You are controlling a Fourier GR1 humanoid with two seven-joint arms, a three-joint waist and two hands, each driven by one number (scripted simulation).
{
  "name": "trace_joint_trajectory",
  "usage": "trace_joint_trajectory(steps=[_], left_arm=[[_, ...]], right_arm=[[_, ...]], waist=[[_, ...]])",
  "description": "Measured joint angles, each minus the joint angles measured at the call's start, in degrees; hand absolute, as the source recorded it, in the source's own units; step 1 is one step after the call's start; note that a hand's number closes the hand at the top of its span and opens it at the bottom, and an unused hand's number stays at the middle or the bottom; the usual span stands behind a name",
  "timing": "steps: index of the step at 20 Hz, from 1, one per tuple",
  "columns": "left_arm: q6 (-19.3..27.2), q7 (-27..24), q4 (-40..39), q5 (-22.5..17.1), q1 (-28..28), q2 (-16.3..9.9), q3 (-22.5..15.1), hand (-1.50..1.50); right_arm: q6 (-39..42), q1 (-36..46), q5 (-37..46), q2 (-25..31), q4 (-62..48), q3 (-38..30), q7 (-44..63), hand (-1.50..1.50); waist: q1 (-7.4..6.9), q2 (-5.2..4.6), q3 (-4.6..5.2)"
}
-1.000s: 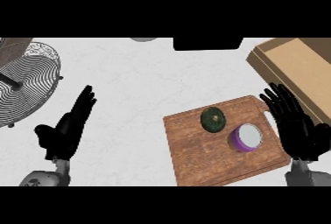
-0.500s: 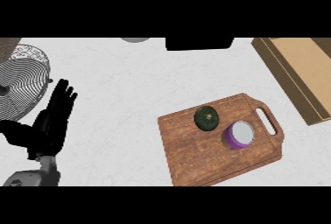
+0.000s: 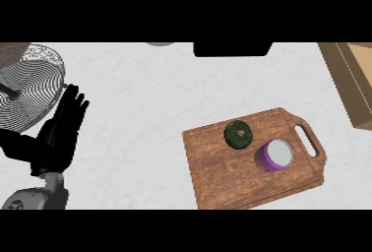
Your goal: Pick the can from the cutting board and place it in the cardboard box
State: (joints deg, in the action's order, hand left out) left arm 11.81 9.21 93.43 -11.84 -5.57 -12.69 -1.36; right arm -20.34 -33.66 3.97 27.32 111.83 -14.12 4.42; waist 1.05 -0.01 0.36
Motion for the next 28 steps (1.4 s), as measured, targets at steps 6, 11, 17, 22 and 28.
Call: trace_joint_trajectory(steps=[6, 11, 17, 22, 28], left_arm=[[0.1, 1.5, 1.5, 0.1, -0.1, 0.2, -0.6, 0.0], [-0.9, 1.8, 2.0, -0.5, 0.4, 0.1, 0.1, 0.0], [-1.3, 2.5, 1.8, -0.2, -0.3, 0.6, 0.7, 0.0], [-1.2, 2.9, 1.3, 0.5, -1.2, 1.2, 1.0, 0.0], [-1.8, 2.8, 2.4, 1.0, 0.1, 1.8, 1.0, 0.0]], right_arm=[[10.2, -4.5, -1.4, 9.1, 13.8, 2.0, 19.1, -1.5], [13.1, 0.9, -4.8, 12.4, 24.1, 2.4, 36.5, -1.5], [13.5, 13.9, -2.7, 12.2, 26.6, 8.6, 50.4, -1.5], [14.4, 21.6, 1.2, 11.7, 24.1, 13.1, 56.0, -1.5], [14.4, 27.9, 6.6, 6.4, 18.9, 19.8, 57.5, -1.5]], waist=[[-1.0, -0.12, -0.05], [-1.48, -0.13, -0.17], [-1.64, -0.11, -0.27], [-1.58, -0.1, -0.28], [-1.59, -0.06, -0.31]])
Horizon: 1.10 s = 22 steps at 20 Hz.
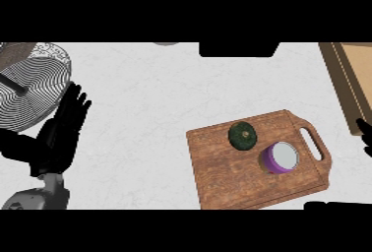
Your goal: Pick the can from the cutting board and place it in the cardboard box
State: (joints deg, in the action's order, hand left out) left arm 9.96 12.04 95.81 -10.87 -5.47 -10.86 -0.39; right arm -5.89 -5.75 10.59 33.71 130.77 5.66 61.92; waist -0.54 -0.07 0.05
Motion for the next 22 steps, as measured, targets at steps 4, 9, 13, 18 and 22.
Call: trace_joint_trajectory(steps=[4, 9, 13, 18, 22], left_arm=[[-0.4, 0.2, -0.5, 0.4, -0.3, 0.1, 0.5, 0.0], [-0.2, 0.7, 0.7, 1.0, 0.1, 0.7, 0.7, 0.0], [-0.6, 1.0, 0.4, 1.2, -0.1, 0.9, 1.4, 0.0], [-1.9, -0.9, -1.4, 1.5, -0.1, 1.5, 2.3, 0.0], [-2.3, -0.7, -0.4, 1.9, 0.4, 1.7, 2.6, 0.0]], right_arm=[[0.6, 0.8, 2.5, -2.7, -1.2, 1.4, 0.4, -1.5], [0.6, 3.0, 8.2, -7.0, -4.7, 3.9, 0.2, -1.5], [1.0, 2.1, 10.3, -9.6, -6.2, 3.8, -0.9, -1.5], [2.1, 4.5, 11.8, -13.3, -9.8, 3.4, -1.6, -1.5], [2.6, 4.5, 14.4, -15.9, -12.0, 4.2, -2.4, -1.5]], waist=[[0.3, 0.04, -0.02], [0.32, 0.06, -0.04], [0.49, 0.07, -0.04], [0.5, 0.07, -0.04], [0.49, 0.08, -0.05]])
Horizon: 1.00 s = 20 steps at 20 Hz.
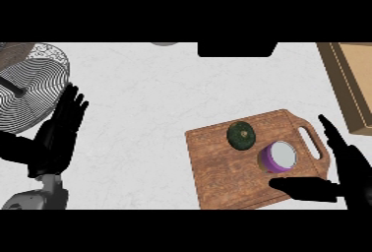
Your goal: Pick the can from the cutting board and place it in the cardboard box
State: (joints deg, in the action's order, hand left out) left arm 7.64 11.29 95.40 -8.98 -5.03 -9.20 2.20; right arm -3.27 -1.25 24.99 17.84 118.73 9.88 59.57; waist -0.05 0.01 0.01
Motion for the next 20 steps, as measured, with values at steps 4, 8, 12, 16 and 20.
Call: trace_joint_trajectory(steps=[4, 8, 12, 16, 20], left_arm=[[1.1, 1.1, 0.4, 1.3, -0.5, 1.1, -0.7, 0.0], [0.1, 1.5, 1.2, 0.9, 0.0, 0.9, 0.3, 0.0], [-0.5, 1.4, 0.9, 1.3, -0.1, 1.2, 0.7, 0.0], [-1.2, 0.7, -0.3, 1.4, -0.5, 1.6, 1.1, 0.0], [-1.3, 2.2, -0.2, 1.2, -1.9, 1.5, 1.9, 0.0]], right_arm=[[0.7, -1.7, 2.9, -1.1, 0.2, 0.8, 0.0, -1.5], [1.0, -1.0, 4.9, -3.3, -3.1, 0.4, -1.1, -1.5], [1.9, -1.0, 5.2, -4.7, -4.8, -0.6, -2.0, -1.5], [3.7, -0.3, 4.3, -5.4, -5.3, -2.0, -2.3, -1.5], [4.0, 0.8, 5.8, -7.3, -7.8, -1.9, -3.1, -1.5]], waist=[[0.08, 0.01, -0.01], [0.03, 0.01, -0.01], [0.07, 0.01, 0.0], [0.08, 0.0, -0.01], [0.05, 0.0, 0.0]])
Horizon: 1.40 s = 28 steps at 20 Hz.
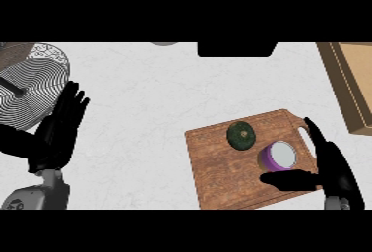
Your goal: Pick the can from the cutting board and place it in the cardboard box
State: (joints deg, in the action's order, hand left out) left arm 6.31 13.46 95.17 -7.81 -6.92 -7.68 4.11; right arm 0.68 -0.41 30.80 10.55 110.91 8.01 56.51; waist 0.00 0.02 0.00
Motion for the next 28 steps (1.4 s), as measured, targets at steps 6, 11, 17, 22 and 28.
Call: trace_joint_trajectory(steps=[6, 11, 17, 22, 28], left_arm=[[-0.8, -0.5, 1.0, 0.3, 1.8, 0.4, 0.3, 0.0], [-0.4, -0.7, 0.9, 1.4, 1.4, 1.0, 0.1, 0.0], [-0.2, -0.3, 1.7, 2.2, 1.9, 2.1, -0.5, 0.0], [-1.2, 0.7, 1.5, 1.4, 0.9, 0.8, 1.2, 0.0], [-2.0, 0.3, 1.6, 0.7, 1.5, 0.9, 1.7, 0.0]], right_arm=[[-0.2, -0.5, 1.2, -1.9, -3.1, -0.2, -2.5, -1.5], [-0.2, -0.7, 2.4, -3.2, -5.1, -0.3, -4.4, -1.5], [-0.4, -0.4, 4.1, -4.4, -7.5, -0.3, -6.8, -1.5], [-0.4, -1.2, 6.6, -4.4, -8.2, 0.9, -9.0, 1.5], [1.1, 0.3, 10.0, -2.8, -7.4, 1.2, -9.8, 1.5]], waist=[[-0.01, 0.01, -0.01], [0.01, 0.0, -0.01], [-0.01, 0.0, -0.01], [0.01, 0.01, 0.0], [-0.01, 0.01, 0.0]])
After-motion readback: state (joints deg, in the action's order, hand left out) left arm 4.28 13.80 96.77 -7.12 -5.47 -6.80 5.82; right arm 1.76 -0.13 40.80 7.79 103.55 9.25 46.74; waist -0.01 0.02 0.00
